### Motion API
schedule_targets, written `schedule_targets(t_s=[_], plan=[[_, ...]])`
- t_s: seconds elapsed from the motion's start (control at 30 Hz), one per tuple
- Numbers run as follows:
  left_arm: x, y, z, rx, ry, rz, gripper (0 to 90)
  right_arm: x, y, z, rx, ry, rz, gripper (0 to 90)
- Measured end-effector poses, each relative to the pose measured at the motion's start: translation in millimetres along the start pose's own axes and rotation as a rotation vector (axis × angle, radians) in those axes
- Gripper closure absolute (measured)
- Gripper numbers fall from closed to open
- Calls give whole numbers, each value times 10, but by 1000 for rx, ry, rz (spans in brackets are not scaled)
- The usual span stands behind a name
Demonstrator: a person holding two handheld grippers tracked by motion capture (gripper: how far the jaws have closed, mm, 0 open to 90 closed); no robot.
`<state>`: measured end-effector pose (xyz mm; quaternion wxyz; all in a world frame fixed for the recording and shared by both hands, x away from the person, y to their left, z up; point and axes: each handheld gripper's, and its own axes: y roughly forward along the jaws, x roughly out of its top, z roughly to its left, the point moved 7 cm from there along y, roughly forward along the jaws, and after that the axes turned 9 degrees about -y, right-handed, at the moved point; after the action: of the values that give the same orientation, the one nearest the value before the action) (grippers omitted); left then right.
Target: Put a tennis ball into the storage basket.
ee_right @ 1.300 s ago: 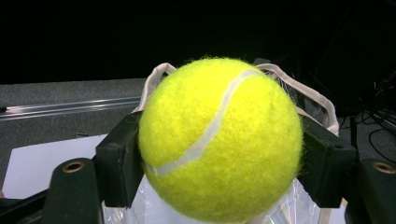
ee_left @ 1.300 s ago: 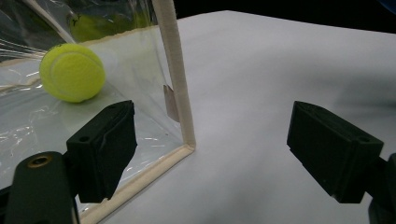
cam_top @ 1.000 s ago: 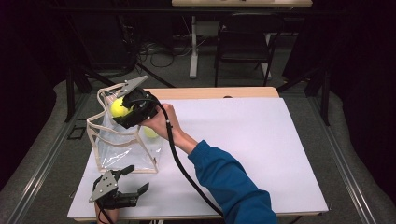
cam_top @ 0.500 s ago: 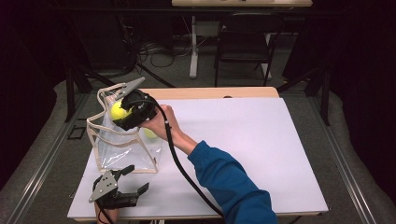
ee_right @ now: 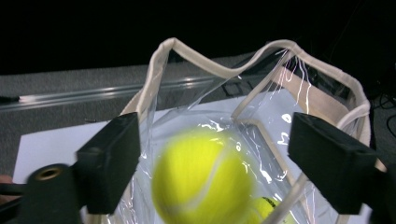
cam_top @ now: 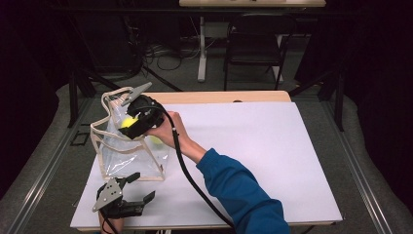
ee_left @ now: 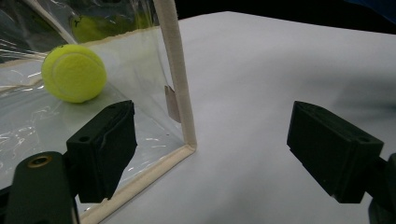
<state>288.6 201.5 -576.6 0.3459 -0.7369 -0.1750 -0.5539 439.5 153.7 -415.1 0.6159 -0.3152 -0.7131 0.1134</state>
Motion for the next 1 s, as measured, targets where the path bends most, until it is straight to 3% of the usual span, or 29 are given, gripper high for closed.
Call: schedule_targets(t_s=[0.1,0.27,0.67,1.0], plan=[[2,-2,-1,0,-2,-4,162,19,-84,-35,-32,13,-43,79],[0,-3,-2,2,-4,1,162,-25,-247,-71,-10,38,-59,4],[-1,22,-14,-5,1,4,162,-370,-642,-151,-30,86,-67,0],[-4,34,-25,7,0,7,162,-665,-786,-97,-30,98,-22,0]])
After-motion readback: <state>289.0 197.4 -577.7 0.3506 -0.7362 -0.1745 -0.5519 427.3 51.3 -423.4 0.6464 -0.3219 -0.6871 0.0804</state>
